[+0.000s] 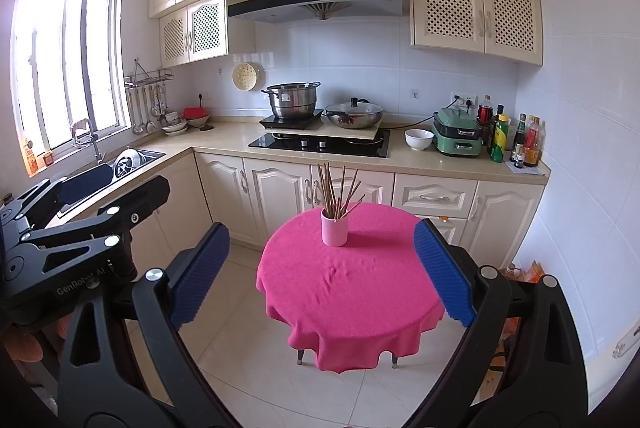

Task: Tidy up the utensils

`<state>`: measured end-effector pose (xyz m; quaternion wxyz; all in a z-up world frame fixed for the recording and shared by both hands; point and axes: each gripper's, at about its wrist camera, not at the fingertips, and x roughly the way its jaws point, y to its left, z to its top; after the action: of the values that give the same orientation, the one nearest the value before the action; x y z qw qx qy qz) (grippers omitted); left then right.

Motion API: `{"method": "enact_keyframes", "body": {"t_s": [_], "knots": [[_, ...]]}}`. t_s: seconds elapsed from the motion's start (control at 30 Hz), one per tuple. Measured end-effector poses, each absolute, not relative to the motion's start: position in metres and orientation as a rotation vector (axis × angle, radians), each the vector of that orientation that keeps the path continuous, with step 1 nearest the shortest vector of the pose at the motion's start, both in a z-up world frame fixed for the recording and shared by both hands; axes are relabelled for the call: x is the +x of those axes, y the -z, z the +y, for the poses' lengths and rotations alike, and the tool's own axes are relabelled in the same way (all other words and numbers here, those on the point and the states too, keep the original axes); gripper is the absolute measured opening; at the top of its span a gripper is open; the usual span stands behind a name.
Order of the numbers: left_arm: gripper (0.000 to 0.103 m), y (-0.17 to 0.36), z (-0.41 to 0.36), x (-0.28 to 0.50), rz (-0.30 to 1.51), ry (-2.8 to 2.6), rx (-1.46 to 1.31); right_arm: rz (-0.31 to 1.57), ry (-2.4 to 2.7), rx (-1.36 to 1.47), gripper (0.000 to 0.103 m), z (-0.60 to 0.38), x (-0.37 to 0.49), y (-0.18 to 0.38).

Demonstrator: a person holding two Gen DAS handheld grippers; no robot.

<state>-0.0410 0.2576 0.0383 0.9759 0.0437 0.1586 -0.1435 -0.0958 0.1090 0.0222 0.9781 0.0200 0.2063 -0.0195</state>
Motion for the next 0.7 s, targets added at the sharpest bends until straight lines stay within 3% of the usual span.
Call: {"method": "enact_keyframes", "body": {"t_s": [0.7], "knots": [[0.078, -0.03, 0.264, -0.025, 0.333, 0.291, 0.086, 0.431, 0.04, 0.04, 0.092, 0.11, -0.091, -0.014]]}}
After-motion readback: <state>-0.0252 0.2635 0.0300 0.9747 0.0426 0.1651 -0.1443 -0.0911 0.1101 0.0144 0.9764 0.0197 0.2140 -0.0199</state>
